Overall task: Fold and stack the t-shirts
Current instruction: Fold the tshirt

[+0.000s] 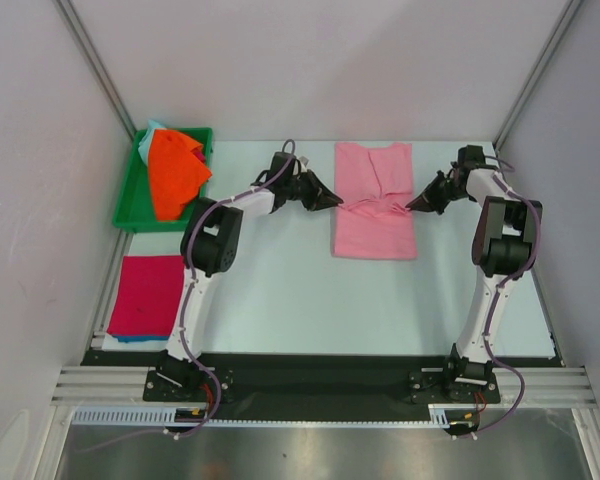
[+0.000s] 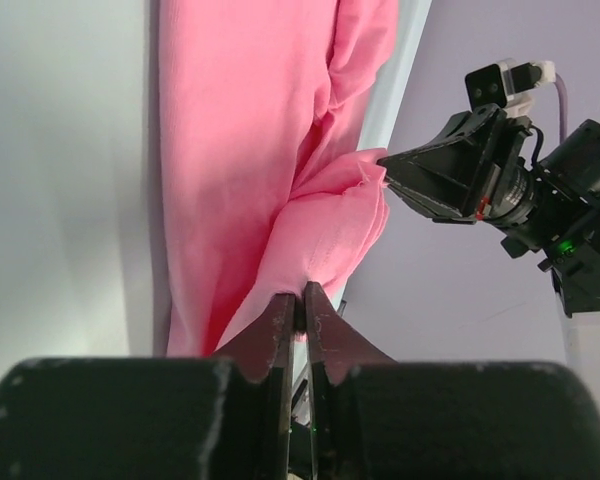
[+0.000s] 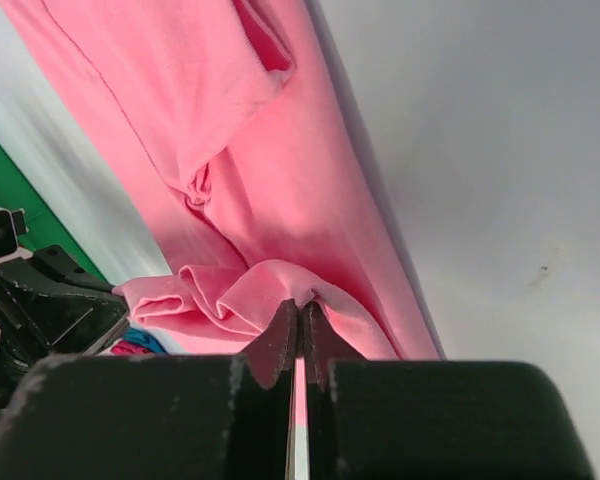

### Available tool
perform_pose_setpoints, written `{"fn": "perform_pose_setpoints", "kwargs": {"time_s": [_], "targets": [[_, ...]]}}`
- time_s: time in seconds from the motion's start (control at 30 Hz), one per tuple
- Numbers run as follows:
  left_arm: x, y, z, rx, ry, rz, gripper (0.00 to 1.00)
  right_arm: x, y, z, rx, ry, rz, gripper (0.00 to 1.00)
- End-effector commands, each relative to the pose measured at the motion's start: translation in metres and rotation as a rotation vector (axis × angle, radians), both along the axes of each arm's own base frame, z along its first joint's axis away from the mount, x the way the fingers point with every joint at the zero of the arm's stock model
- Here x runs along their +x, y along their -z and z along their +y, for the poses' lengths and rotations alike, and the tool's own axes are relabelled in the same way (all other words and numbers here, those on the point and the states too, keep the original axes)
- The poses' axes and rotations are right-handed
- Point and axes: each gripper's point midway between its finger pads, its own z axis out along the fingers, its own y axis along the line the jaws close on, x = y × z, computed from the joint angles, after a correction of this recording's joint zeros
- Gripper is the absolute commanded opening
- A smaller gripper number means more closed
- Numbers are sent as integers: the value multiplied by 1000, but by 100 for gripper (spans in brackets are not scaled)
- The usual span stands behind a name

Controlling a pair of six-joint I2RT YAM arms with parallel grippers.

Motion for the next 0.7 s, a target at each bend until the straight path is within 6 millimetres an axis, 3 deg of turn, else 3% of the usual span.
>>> {"fn": "perform_pose_setpoints", "kwargs": {"time_s": [0.0,0.1,0.2,0.23,0.27,0.33,0.37,0.4,0.43,0.47,0.5,0.53,0.57,0.6,0.63,0.67], "targets": [[16,-18,0,-39,-3,-49,13,11,-12,-6,11,-9,-46,3],[18,-18,-1,-41,-2,-52,16,15,-10,-8,17,-2,-48,5],[24,-19,-1,-6,4,-73,23,21,-8,-12,11,-2,-52,15],[19,-4,4,57,10,-18,26,25,-10,-15,12,1,-64,18],[36,-22,6,103,11,-132,29,28,-11,-20,14,11,-67,20],[44,-35,19,202,7,-157,45,44,-20,-39,-6,22,-117,31],[51,-34,29,275,-2,-209,48,43,-18,-49,-40,35,-97,34],[51,-40,33,300,2,-230,50,54,-30,-58,-68,23,-141,36],[47,-35,43,349,11,-233,51,54,-33,-67,-72,25,-142,37],[47,-52,50,375,-7,-268,53,50,-37,-70,-76,19,-127,38],[43,-55,52,385,0,-280,55,49,-46,-72,-92,14,-144,38],[33,-49,53,401,20,-279,56,42,-46,-72,-109,1,-137,40],[27,-66,54,391,24,-313,57,38,-49,-71,-123,-5,-143,40],[21,-72,52,383,36,-331,57,35,-54,-67,-127,-15,-164,41],[12,-68,44,368,66,-350,57,17,-55,-51,-101,-47,-162,41],[5,-72,38,349,83,-366,55,21,-64,-43,-99,-60,-232,41]]}}
